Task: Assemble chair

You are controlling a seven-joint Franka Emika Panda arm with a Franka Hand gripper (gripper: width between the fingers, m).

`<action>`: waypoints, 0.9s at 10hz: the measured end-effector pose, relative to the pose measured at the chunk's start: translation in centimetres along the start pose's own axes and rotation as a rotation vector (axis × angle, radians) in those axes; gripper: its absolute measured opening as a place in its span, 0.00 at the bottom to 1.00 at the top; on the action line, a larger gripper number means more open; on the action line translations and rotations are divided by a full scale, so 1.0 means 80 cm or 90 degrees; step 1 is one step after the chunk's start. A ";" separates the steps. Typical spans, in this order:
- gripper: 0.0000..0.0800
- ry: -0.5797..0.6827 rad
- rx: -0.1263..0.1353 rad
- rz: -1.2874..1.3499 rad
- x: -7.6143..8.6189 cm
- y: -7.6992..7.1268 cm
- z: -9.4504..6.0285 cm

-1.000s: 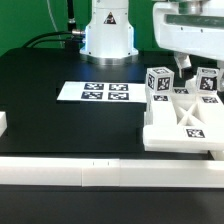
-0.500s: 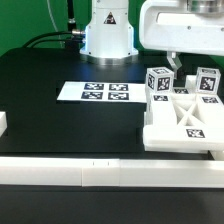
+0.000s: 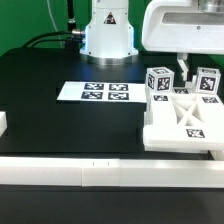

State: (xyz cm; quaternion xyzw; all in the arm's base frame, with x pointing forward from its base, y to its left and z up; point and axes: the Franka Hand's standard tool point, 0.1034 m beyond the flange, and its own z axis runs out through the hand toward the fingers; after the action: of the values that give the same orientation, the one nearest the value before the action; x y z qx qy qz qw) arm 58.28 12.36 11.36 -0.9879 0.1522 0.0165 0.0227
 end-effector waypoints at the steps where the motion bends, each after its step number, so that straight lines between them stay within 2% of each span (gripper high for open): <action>1: 0.46 0.000 0.000 0.000 0.000 0.000 0.000; 2: 0.35 0.000 0.000 0.000 0.000 0.001 0.000; 5: 0.35 -0.001 0.002 0.015 0.000 0.001 0.000; 7: 0.35 0.006 0.034 0.174 0.000 0.000 0.001; 9: 0.35 0.017 0.046 0.267 0.000 -0.001 0.001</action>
Offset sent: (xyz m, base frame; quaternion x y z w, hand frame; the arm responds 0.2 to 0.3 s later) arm 0.0000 0.0000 0.0000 0.0000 0.0000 0.0650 0.9979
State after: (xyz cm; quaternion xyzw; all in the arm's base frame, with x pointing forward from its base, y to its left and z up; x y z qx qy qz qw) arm 58.31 12.40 11.30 -0.9333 0.3552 0.0022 0.0522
